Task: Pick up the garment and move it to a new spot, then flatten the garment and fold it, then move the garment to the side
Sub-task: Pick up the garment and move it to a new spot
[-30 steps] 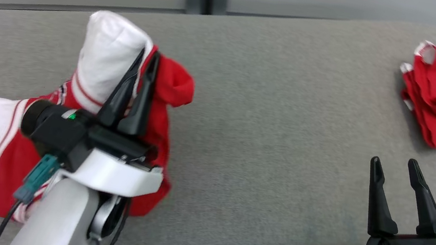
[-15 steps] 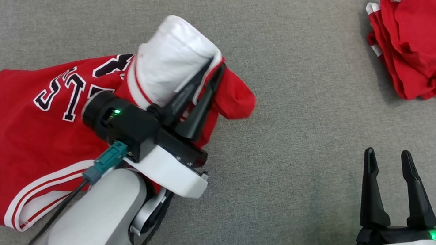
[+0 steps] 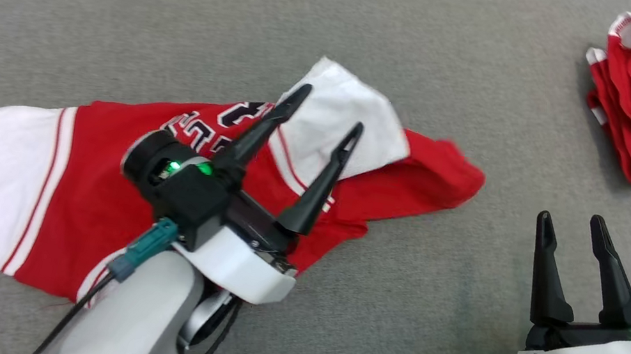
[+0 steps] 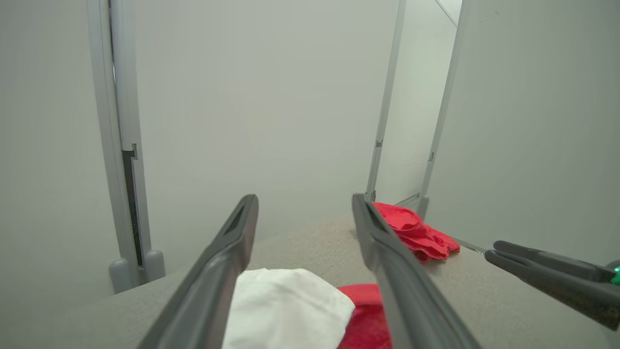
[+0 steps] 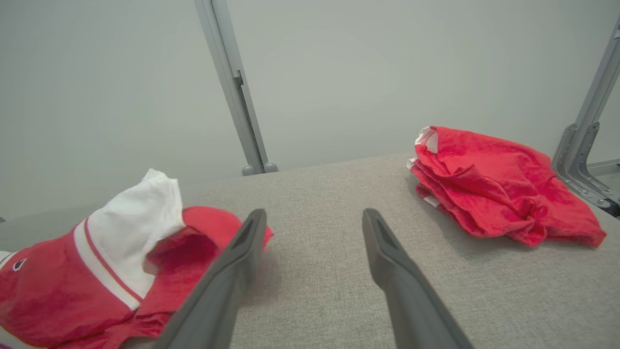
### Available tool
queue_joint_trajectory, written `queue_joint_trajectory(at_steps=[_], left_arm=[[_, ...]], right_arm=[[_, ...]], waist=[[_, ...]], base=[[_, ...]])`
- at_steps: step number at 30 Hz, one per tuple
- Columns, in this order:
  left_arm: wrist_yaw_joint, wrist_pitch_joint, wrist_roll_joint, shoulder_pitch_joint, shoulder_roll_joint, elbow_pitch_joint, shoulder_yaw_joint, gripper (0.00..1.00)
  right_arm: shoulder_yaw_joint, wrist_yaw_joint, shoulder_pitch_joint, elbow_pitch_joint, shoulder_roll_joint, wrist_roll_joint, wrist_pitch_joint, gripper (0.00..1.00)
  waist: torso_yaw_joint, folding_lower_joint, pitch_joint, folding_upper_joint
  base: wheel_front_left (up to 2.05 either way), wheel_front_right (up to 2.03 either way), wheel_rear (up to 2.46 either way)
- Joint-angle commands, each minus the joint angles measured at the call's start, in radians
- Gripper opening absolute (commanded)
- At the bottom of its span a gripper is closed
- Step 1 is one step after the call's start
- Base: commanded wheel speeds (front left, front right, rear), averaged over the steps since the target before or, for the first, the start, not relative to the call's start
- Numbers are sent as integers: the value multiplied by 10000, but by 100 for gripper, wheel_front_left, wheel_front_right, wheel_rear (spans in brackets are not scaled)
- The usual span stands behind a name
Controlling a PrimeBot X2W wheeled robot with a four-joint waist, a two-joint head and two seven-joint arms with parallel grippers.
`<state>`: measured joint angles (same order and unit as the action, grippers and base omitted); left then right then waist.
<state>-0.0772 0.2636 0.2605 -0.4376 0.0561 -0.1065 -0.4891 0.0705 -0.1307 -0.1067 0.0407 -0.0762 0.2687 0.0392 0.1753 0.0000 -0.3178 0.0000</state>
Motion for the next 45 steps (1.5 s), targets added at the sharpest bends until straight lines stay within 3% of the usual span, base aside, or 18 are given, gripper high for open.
queue_joint_trajectory(at_steps=[1, 11, 16, 22, 31, 45], left_arm=[[236, 12, -117, 267, 122, 282, 418, 100], [1308, 5, -237, 1405, 329, 790, 2770, 100], [1510, 5, -212, 2096, 412, 801, 4072, 100], [1424, 5, -170, 2978, 347, 539, 5185, 100], [967, 5, -293, 4069, 259, 184, 5137, 100], [1113, -375, -447, 5251, 253, 358, 4693, 100]], right_arm=[[-54, 0, 81, 58, -104, -66, -93, 100], [-200, 0, 400, 388, -326, -138, -510, 100], [-288, 0, 569, 557, -394, -115, -719, 100], [-387, 0, 894, 623, -450, -47, -894, 100], [-358, 0, 1451, 706, -546, -47, -1096, 100], [-396, 0, 2252, 827, -688, -164, -1288, 100]], waist=[[-537, 0, 416, 0], [-1510, 0, 1055, 0], [-1829, 0, 1324, 0], [-2011, 0, 1721, 0], [-1996, 0, 2301, 0], [-1800, 0, 3220, 0]], base=[[0, 0, 0], [0, 0, 0], [0, 0, 0], [0, 0, 0], [0, 0, 0], [0, 0, 0]])
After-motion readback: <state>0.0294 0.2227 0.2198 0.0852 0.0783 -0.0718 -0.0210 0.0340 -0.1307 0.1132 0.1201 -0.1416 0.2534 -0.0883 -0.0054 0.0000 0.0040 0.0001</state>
